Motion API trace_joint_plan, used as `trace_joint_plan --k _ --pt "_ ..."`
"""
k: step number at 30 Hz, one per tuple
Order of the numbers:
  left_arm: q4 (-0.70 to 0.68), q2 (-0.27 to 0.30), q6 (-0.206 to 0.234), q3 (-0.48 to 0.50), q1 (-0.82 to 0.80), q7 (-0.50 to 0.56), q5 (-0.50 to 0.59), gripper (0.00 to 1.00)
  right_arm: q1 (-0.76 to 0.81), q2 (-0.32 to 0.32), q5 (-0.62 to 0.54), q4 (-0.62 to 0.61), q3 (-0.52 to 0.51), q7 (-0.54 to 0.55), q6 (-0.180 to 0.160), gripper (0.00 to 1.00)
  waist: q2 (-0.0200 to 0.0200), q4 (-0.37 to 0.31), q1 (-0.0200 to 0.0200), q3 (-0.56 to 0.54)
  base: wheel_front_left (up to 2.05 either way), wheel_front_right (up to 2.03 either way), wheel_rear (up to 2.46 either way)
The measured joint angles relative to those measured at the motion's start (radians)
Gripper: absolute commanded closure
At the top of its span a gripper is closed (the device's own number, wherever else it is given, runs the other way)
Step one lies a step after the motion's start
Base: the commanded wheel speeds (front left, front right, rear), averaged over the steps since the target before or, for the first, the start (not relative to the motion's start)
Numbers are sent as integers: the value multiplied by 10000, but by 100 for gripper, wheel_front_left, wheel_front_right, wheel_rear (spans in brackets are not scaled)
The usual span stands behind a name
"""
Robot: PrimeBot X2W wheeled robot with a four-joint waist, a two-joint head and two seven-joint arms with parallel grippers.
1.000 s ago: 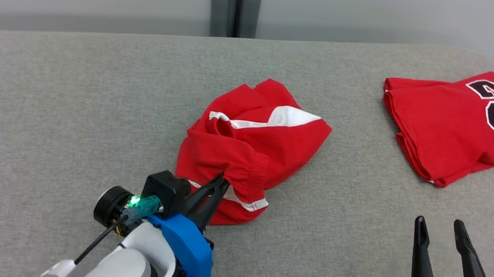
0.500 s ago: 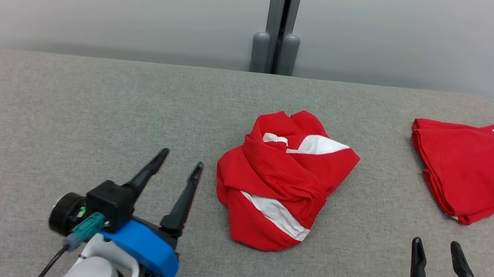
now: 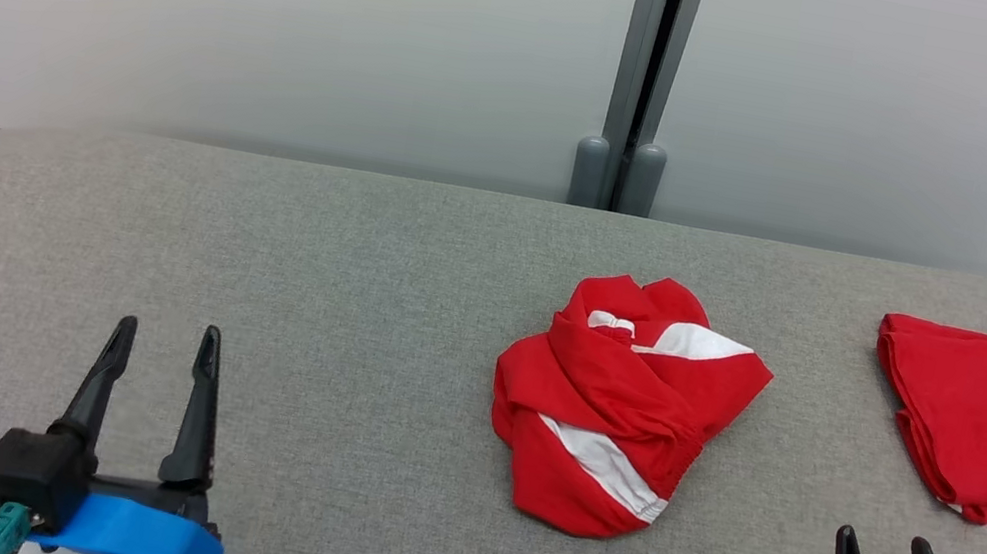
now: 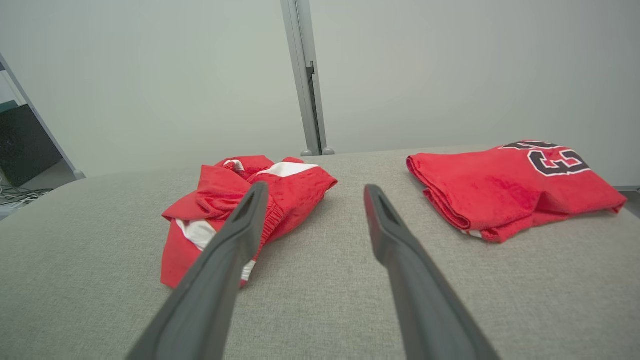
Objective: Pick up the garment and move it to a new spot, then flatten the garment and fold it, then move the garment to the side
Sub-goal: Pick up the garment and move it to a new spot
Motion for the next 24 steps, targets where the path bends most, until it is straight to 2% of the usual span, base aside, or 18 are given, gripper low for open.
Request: trace_joint_plan --k 5,10,24 --pt "-437 -161 -178 681 651 0 619 0 77 0 77 96 -27 -67 0 0 0 126 0 -74 0 0 0" --pt "-407 -382 -554 1060 1209 0 993 0 174 0 92 174 -52 -75 0 0 0 164 0 -136 0 0 0" --pt "-194 -982 -1321 2031 1551 0 1661 0 434 0 163 426 -35 -71 0 0 1 181 0 -192 0 0 0"
